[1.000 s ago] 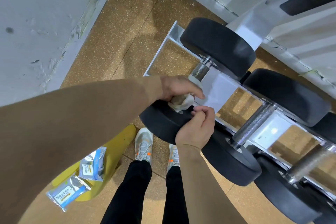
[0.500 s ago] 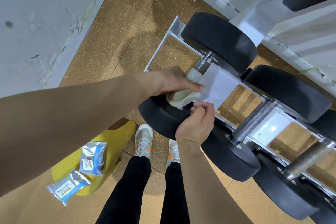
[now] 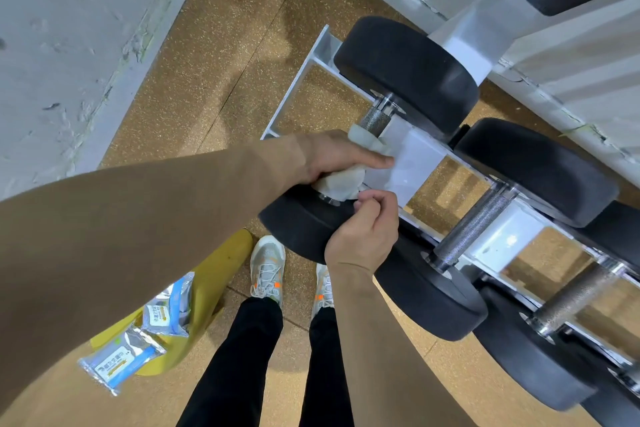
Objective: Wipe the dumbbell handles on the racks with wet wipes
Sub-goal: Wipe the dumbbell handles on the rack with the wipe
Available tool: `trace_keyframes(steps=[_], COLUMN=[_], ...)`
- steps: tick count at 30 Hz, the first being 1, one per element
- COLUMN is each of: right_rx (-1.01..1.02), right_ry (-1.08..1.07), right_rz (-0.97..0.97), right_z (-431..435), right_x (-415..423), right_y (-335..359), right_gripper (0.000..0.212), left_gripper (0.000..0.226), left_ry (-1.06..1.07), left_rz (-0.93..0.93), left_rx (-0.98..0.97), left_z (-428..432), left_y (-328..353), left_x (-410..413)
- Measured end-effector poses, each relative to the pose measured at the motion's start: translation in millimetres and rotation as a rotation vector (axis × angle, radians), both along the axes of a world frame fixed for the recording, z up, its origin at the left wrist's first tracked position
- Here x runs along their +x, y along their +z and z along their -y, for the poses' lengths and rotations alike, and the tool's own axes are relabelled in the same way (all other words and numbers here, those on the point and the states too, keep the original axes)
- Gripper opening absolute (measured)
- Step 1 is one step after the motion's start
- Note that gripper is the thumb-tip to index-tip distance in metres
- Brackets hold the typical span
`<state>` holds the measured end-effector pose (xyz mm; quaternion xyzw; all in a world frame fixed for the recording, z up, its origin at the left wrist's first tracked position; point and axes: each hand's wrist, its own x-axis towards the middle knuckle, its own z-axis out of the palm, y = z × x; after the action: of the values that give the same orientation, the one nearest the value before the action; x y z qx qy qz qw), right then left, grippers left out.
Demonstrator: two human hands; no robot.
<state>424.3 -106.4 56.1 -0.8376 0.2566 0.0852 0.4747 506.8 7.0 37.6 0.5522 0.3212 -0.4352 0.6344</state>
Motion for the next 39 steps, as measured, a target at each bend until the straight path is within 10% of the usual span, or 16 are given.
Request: trace_keyframes(steps=[9,17,21,33,39], right_rx=[0.005,0.007,0.006,0.022,0.017], right_ry=[-0.003,-0.004,0.021,0.002,-0.002], right_rz=[0.013,-0.014,-0.007,0.007,0.007], right_z=[0,0,0,0,1], right_x=[0,1,2,0,-1], right_y=[0,2,3,0,-4], right_gripper=[0.025,0.022,0.020,0.022,0.023], left_gripper=[0.030,0.033,0.026,0.036,0.033], left_ry=[0.092,0.206,0.069,-0.078,0.090], left_rz=[0.001,0.172,0.060,-0.132,-0.016], left_rx=[-0.352,0.522,0.666,-0.434,-0.270], left_z=[-4,39,46,-13,-3], left_y=[2,13,3,-8,-2], left_x=[31,25,1,13,13])
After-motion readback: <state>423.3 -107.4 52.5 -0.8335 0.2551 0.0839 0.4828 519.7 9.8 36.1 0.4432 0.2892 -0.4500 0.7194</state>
